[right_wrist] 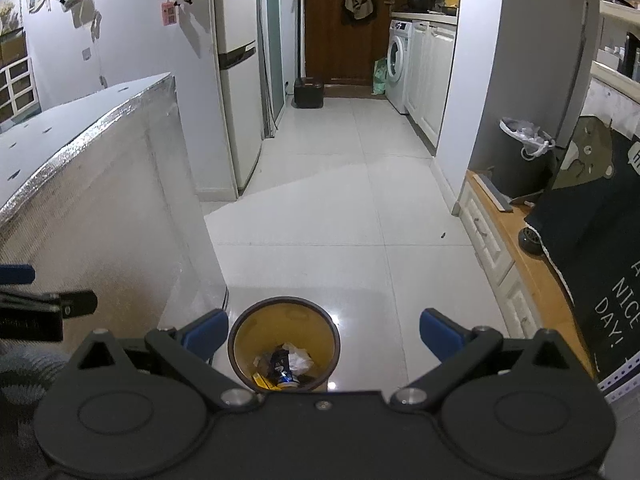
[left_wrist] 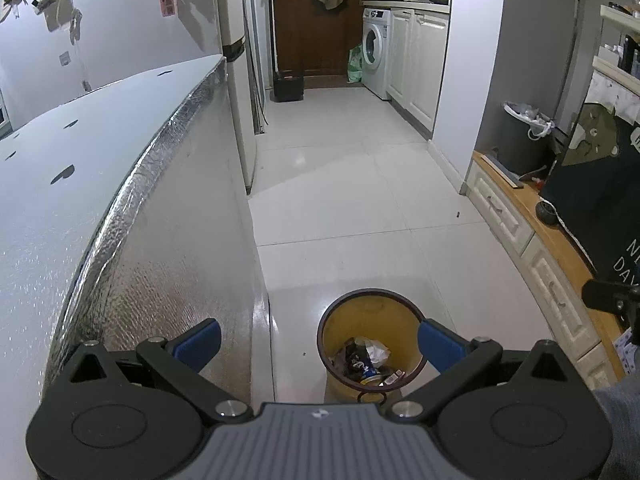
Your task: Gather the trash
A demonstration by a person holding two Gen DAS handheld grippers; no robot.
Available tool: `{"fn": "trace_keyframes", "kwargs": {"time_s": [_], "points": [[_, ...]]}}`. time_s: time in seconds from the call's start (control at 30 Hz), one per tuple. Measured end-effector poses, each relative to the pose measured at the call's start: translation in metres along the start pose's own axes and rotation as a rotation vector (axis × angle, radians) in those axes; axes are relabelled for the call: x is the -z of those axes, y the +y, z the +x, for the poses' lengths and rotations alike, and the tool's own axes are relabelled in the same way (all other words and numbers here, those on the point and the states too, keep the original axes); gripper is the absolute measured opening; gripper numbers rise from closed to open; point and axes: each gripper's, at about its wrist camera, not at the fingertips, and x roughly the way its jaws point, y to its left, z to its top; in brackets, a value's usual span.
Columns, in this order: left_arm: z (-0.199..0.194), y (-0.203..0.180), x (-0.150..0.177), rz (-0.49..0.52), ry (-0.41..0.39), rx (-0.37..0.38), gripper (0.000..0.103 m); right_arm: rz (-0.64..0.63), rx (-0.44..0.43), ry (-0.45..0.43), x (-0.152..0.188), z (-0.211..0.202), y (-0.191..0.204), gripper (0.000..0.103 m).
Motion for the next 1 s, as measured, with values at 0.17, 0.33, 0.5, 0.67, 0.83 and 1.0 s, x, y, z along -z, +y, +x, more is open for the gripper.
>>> {"fn": "trace_keyframes", "kwargs": {"time_s": [0.17, 0.33, 0.5, 0.67, 0.83, 1.0], "points": [[-0.0025, 0.0041, 0.0035, -0.012, -0.030, 0.011, 0.103, 0.023, -0.002, 0.015, 0.0039, 0.0034, -0.0002, 0.103], [-0.0024, 0.0039, 0.0050, -0.008, -0.043, 0.005, 0.103, 0.022, 0.010, 0.008, 0.0064, 0.0048, 0.0021, 0.103], [-0.0024, 0.0028, 0.0050, -0.007, -0.047, 0.000, 0.103, 0.017, 0.018, 0.004, 0.0072, 0.0054, 0.0040, 0.103], [-0.0033, 0.0013, 0.0062, -0.006, -0.047, -0.003, 0.103, 0.019, 0.024, 0.006, 0.0085, 0.0051, 0.0061, 0.103], [-0.0024, 0.0020, 0.0061, -0.003, -0.046, -0.002, 0.103, 0.016, 0.026, 0.005, 0.0087, 0.0053, 0.0070, 0.103], [-0.0011, 0.0033, 0.0060, 0.002, -0.046, -0.002, 0.103, 0.014, 0.031, 0.007, 0.0094, 0.0049, 0.0080, 0.103]]}}
